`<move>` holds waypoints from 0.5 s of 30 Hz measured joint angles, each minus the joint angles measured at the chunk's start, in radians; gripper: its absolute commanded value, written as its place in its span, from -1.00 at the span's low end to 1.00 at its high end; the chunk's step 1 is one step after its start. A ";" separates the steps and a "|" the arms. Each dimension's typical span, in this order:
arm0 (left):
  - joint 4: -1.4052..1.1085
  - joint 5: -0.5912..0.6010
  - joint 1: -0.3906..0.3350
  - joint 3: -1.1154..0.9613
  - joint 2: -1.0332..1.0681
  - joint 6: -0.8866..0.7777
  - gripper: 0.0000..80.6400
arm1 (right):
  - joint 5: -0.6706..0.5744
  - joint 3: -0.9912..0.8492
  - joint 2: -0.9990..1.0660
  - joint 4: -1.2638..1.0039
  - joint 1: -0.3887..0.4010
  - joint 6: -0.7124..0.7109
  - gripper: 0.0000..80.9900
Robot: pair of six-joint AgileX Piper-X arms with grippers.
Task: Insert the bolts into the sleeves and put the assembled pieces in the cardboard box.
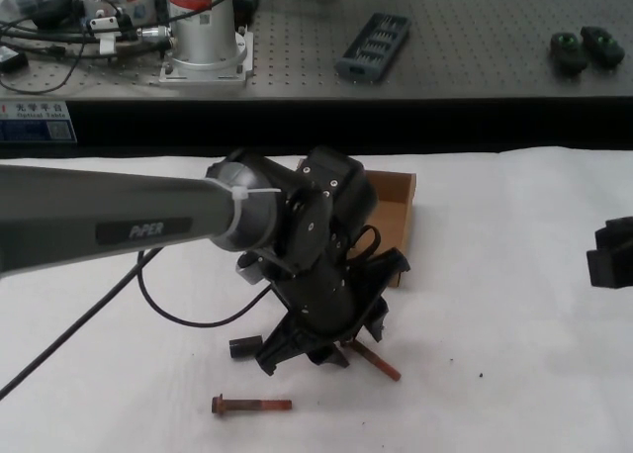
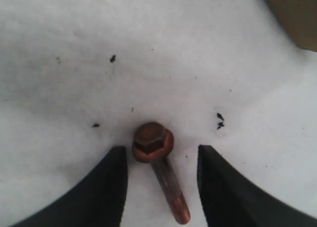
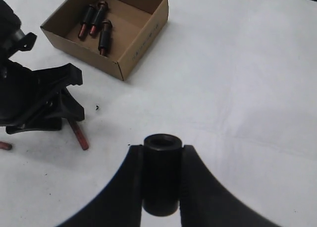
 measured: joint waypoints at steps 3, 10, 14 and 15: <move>0.004 0.002 0.000 -0.008 0.005 -0.012 -0.19 | -0.016 0.050 0.000 -0.012 0.000 0.000 -0.94; 0.033 0.005 0.000 -0.012 0.012 -0.014 -0.61 | -0.019 0.078 0.000 -0.012 0.000 0.000 -0.94; 0.032 0.016 0.000 -0.012 0.016 -0.014 -0.86 | -0.022 0.078 0.000 -0.020 0.000 0.000 -0.94; 0.032 0.016 -0.002 -0.014 0.016 -0.014 -0.88 | -0.022 0.078 0.000 -0.020 0.000 0.000 -0.94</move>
